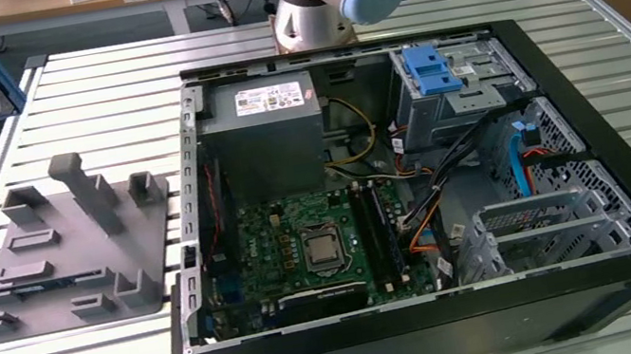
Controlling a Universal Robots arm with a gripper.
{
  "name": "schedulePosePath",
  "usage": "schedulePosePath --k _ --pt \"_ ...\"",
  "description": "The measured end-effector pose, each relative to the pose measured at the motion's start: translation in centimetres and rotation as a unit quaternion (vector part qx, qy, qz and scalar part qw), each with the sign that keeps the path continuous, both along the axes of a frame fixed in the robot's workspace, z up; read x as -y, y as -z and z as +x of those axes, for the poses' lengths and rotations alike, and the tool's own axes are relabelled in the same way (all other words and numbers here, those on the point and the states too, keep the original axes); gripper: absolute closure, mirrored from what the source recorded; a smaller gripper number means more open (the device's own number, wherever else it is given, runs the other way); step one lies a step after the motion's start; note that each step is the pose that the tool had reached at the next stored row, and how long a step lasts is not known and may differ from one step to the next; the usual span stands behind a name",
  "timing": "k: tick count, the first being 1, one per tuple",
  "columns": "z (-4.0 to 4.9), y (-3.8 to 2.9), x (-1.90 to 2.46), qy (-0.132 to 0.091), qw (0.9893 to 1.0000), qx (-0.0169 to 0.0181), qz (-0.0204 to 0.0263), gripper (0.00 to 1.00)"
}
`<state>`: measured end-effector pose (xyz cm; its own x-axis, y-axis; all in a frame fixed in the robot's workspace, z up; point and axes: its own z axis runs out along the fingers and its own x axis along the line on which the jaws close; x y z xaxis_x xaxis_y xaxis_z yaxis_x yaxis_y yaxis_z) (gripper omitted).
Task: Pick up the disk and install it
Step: 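Pick up the disk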
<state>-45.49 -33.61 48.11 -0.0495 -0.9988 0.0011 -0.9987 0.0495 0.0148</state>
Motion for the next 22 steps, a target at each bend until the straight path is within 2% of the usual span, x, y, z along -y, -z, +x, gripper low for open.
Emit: schedulePosePath --k 2,4,22 --pt "0.05 -0.01 -0.01 0.000 1.0000 0.0000 0.0000 0.64" --pt "0.55 -0.01 -0.01 0.000 1.0000 -0.0001 0.0000 0.64" --pt "8.72 0.00 0.00 0.000 1.0000 0.0000 0.0000 0.64"
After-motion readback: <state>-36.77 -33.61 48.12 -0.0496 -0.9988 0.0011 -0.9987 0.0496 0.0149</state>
